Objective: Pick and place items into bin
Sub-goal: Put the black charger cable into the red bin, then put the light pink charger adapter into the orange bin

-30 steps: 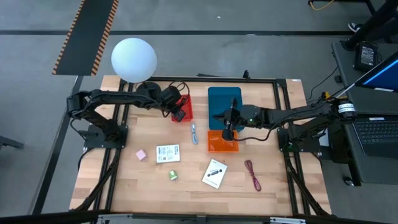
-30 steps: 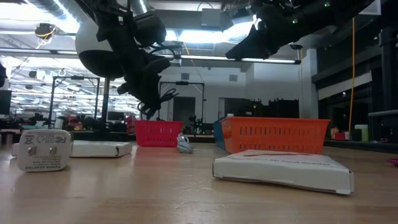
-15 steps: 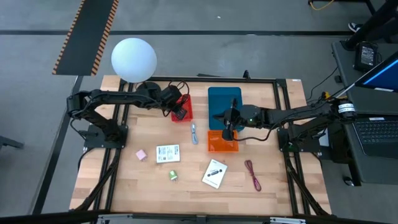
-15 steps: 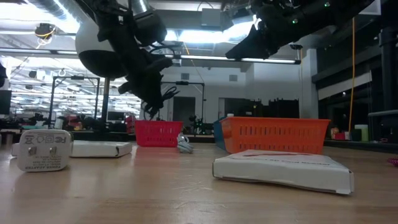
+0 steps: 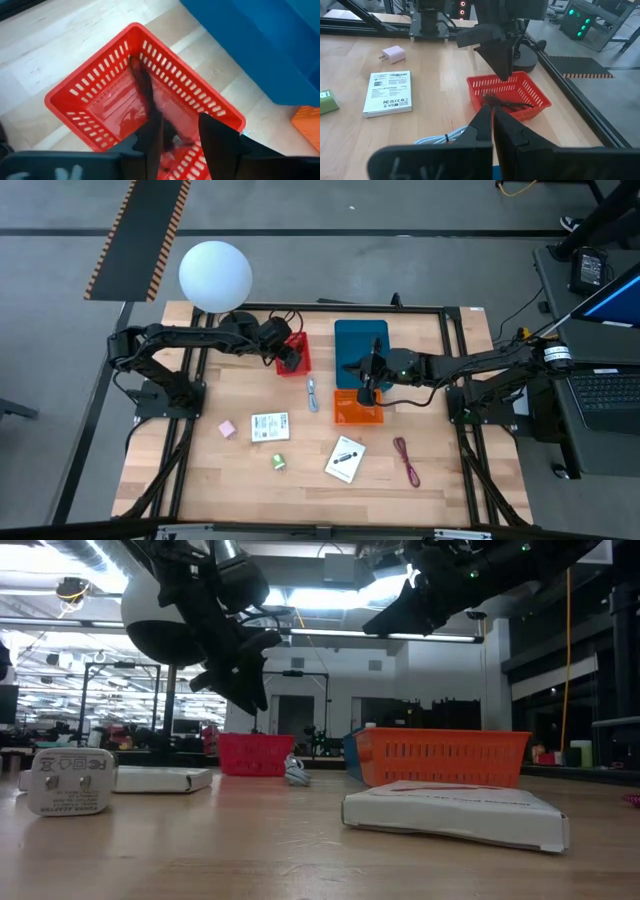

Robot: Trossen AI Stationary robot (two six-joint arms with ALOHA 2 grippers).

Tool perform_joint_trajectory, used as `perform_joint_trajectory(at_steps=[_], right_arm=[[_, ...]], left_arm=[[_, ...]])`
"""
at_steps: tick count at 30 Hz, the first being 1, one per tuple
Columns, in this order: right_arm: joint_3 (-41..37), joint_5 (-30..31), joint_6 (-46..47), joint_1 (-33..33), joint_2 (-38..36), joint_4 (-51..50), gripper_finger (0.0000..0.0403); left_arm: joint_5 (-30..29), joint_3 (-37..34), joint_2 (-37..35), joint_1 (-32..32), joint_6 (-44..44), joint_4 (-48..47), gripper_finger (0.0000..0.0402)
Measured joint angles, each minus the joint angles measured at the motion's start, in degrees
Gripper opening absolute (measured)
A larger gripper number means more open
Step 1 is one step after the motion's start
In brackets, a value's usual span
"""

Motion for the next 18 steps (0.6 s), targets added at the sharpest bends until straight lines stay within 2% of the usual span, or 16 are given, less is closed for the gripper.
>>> perform_joint_trajectory(at_steps=[4, 9, 18], right_arm=[[0.0, 0.0, 0.0, 0.0, 0.0, 0.0, 0.0], [0.0, 0.0, 0.0, 0.0, 0.0, 0.0, 0.0], [0.0, 0.0, -0.5, 0.0, 0.0, 0.0, 0.0]], left_arm=[[-1.9, 0.0, 0.0, 0.0, -0.3, 0.0, 0.0135], [-3.3, 0.0, -1.2, 0.1, 5.0, 0.1, 0.0135], [1.3, 0.0, -7.5, -1.2, 13.1, -0.1, 0.0118]])
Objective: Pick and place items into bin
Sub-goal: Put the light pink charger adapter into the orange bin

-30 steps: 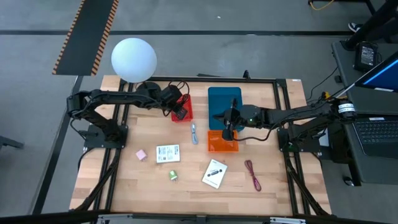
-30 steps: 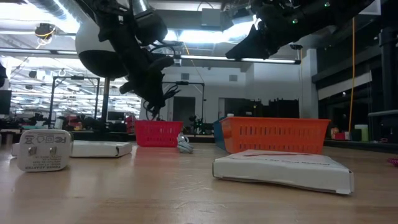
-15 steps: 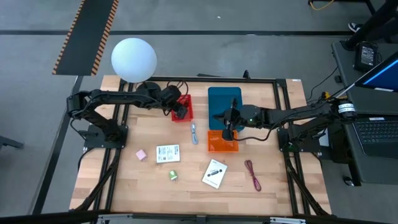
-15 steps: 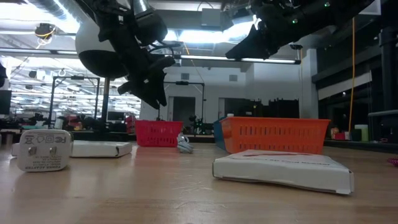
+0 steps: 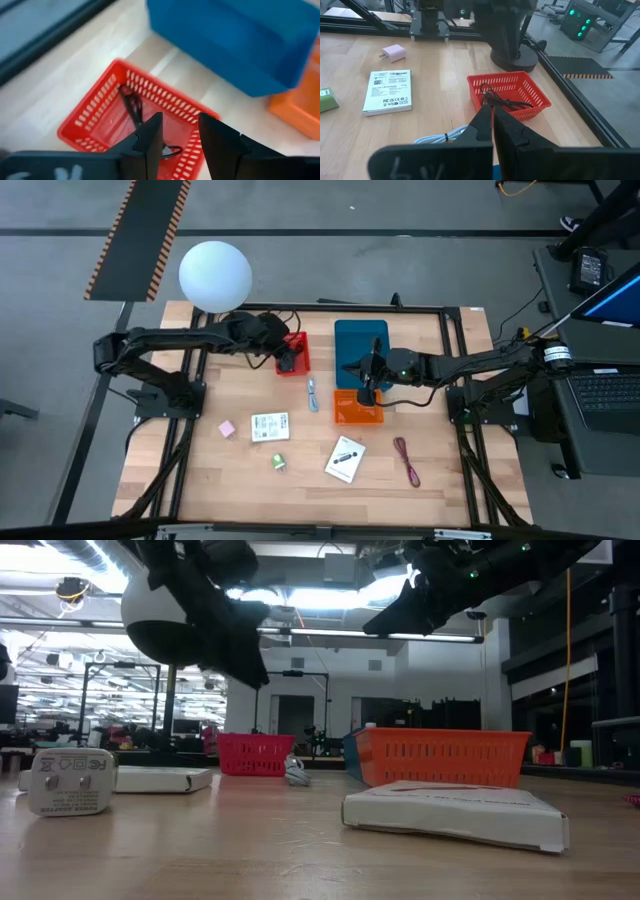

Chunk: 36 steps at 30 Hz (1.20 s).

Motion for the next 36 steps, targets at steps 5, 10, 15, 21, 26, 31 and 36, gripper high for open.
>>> perform_joint_trajectory(at_steps=[5, 10, 15, 21, 26, 31, 36], right_arm=[[0.0, 0.0, -0.1, 0.0, 0.0, 0.0, 0.0], [0.0, 0.0, 0.1, 0.0, 0.0, -0.2, 0.0], [-0.6, -0.9, 3.2, 0.0, 0.0, -0.4, 0.0], [-1.0, -2.0, 4.8, 0.0, 0.0, -1.8, 0.0], [-1.1, -2.1, 4.7, 0.0, 0.0, -1.9, 0.0], [-1.1, -2.1, 4.8, 0.1, 0.0, -1.9, 0.0], [-1.1, -2.1, 4.7, 0.1, 0.0, -1.6, 0.0]], left_arm=[[-1.0, -0.3, -6.5, -3.3, 5.0, -3.5, 0.0099], [-6.6, -4.6, -13.3, -9.4, 6.8, -2.9, 0.0073], [-8.2, -11.4, -19.1, -14.5, 8.8, 2.1, 0.0046], [-3.7, -19.4, -24.4, -17.9, 15.2, 11.2, 0.0014], [-3.6, -25.2, -26.9, -18.4, 15.2, 17.6, 0.0003], [-3.6, -30.7, -28.4, -19.0, 18.5, 24.7, 0.0002], [-0.5, -33.0, -28.6, -18.7, 22.4, 31.2, 0.0003]])
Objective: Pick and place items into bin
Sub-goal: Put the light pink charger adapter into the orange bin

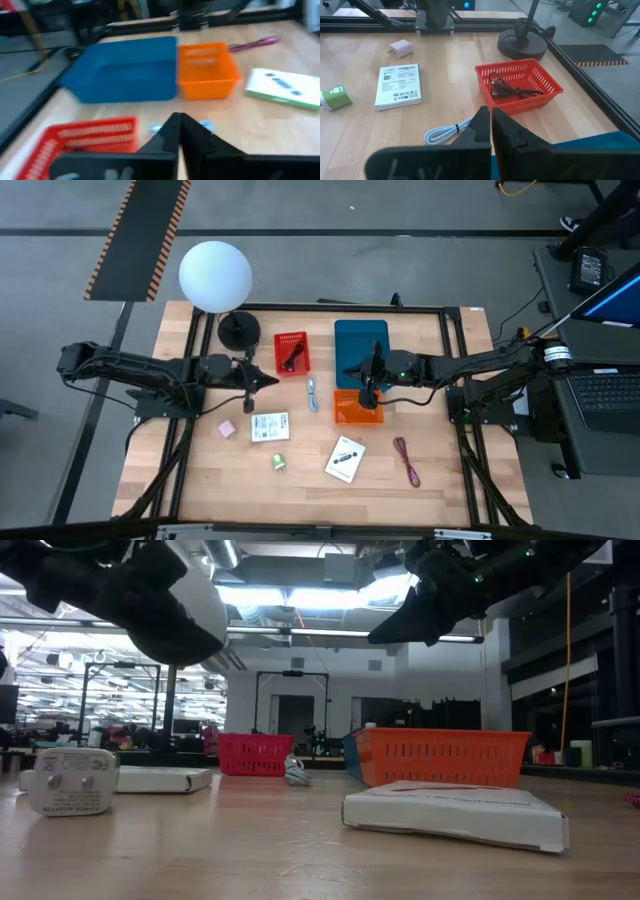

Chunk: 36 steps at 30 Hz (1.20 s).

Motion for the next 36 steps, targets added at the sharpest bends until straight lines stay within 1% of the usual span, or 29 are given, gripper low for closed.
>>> perform_joint_trajectory(at_steps=[6, 9, 16, 22, 26, 28, 31, 36], right_arm=[[0.0, 0.0, 0.0, 0.0, 0.0, 0.5, 0.0], [0.0, 0.0, 0.0, 0.0, 0.0, 0.8, 0.0], [0.0, 0.0, -0.1, 0.0, 0.0, 0.8, 0.0], [0.0, 0.0, 0.0, 0.0, 0.0, 0.8, 0.0], [0.0, 0.0, 0.1, 0.0, 0.0, 0.8, 0.0], [0.0, 0.0, 0.1, 0.0, 0.0, 0.8, 0.0], [0.0, 0.0, 0.1, 0.0, 0.0, 0.5, 0.0], [0.0, 0.0, 0.1, 0.0, 0.0, 0.3, 0.0]], left_arm=[[11.0, 0.0, 0.0, 0.0, 3.5, 0.3, 0.0003], [12.7, 0.0, 0.0, 0.0, 4.8, 0.3, 0.0003], [12.8, 0.0, 0.0, 0.0, 3.8, -0.3, 0.0003], [12.8, 0.0, 0.0, 0.0, 4.7, -0.3, 0.0003], [11.8, 0.7, 0.1, -0.2, 0.2, -1.1, 0.0002], [10.6, 1.9, 0.0, -0.6, -1.6, -3.8, 0.0002], [8.6, 4.7, 0.2, -1.9, -2.7, -10.9, 0.0002], [2.4, 11.0, 2.4, -7.1, -5.4, -22.1, 0.0002]])
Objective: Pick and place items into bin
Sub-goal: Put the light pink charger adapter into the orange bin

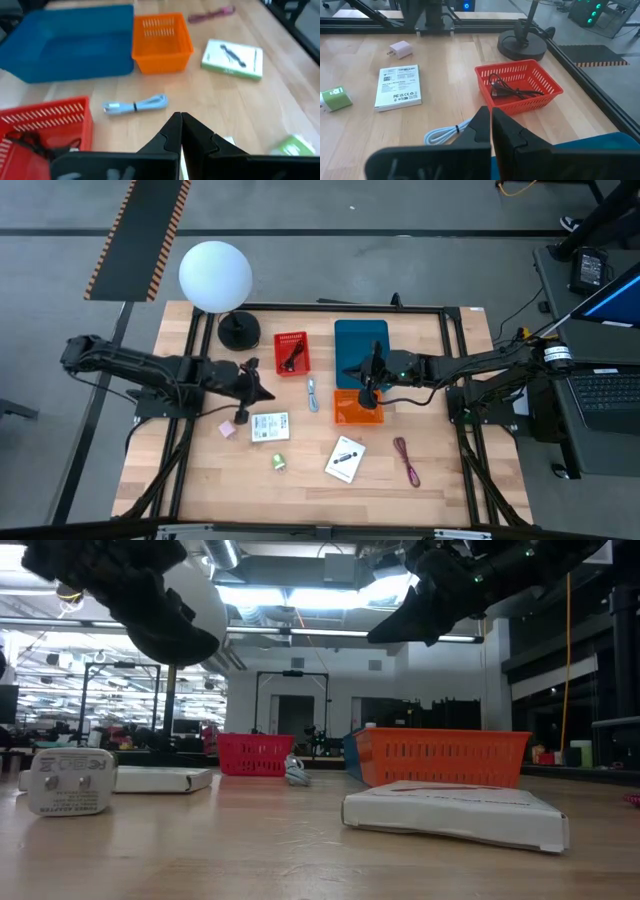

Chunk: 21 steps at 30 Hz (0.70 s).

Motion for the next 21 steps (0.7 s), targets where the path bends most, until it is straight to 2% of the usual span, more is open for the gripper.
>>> perform_joint_trajectory(at_steps=[5, 11, 16, 21], right_arm=[[0.0, 0.0, -0.2, 0.0, 0.0, -0.2, 0.0], [0.0, 0.0, -2.7, 0.0, 0.0, -0.1, 0.0], [0.0, 0.1, -3.8, 0.0, 0.0, 0.1, 0.0], [0.0, 0.1, -3.4, 0.0, 0.0, 0.1, 0.0]], left_arm=[[-5.1, 7.0, 4.0, -5.1, -4.5, -11.9, 0.0003], [-4.5, 14.8, 9.9, -9.1, -7.1, -24.7, 0.0003], [-0.8, 18.2, 14.1, -12.3, -10.3, -27.4, 0.0003], [-0.2, 19.9, 18.2, -15.8, -12.2, -28.5, 0.0006]])
